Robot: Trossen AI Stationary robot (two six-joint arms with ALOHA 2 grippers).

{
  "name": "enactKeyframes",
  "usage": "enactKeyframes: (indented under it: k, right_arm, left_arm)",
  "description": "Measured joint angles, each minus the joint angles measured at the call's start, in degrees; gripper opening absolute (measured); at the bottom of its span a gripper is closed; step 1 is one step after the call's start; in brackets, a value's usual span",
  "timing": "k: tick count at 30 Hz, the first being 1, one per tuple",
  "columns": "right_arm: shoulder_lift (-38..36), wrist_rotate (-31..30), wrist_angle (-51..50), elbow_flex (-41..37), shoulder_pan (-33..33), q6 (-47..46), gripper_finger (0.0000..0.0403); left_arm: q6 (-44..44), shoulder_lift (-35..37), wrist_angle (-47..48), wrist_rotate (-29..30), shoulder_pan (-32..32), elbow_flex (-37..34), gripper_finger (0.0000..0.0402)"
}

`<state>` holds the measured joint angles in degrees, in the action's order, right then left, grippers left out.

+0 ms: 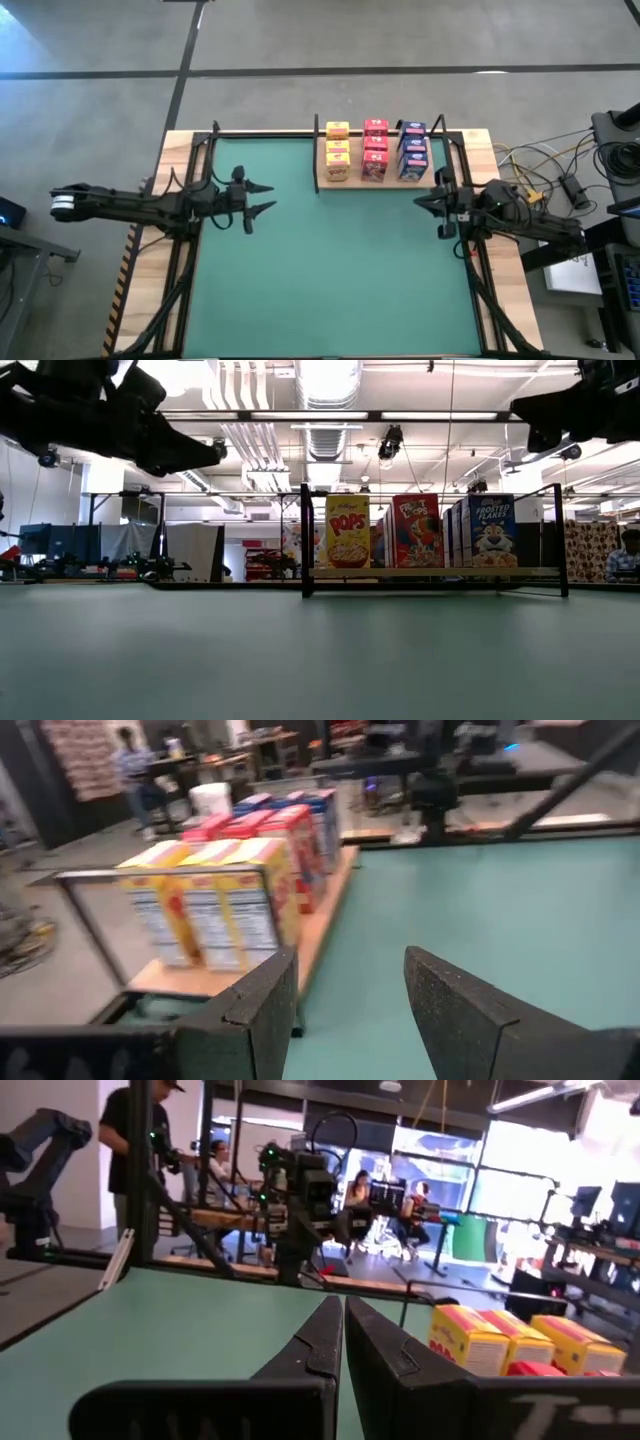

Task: Stack cereal on shelf
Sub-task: Return to Home Position

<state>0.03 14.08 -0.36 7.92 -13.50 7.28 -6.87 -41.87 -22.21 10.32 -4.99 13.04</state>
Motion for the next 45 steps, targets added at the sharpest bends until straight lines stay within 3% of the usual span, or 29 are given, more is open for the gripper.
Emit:
enactKeyframes:
  k: [5,10,14,20,35,45]
  right_arm:
    - [0.2,1.8,6.3,-4.4,0.0,0.3,0.0009]
    - [0.3,8.0,9.7,-7.2,0.0,-0.6,0.0009]
    - [0.5,11.8,9.6,-7.2,0.1,-0.6,0.0009]
    - [0.1,11.9,9.3,-7.2,0.1,-3.4,0.0009]
    - [0.0,15.5,6.6,-7.3,0.1,1.7,0.0009]
    - [0.4,16.1,6.4,-7.3,0.2,3.3,0.0009]
  left_arm:
    - [0.5,0.6,-11.1,-6.5,0.1,-5.6,0.0166]
    - [3.2,3.1,-24.0,-8.3,0.0,-12.5,0.0157]
    - [5.0,5.4,-21.5,-8.4,0.0,-11.9,0.0151]
    - [6.8,12.6,-19.7,-8.4,0.0,-11.8,0.0150]
    - [6.1,42.0,10.1,-8.3,0.0,-12.4,0.0150]
    - [7.6,41.6,11.6,-9.4,0.1,-12.4,0.0150]
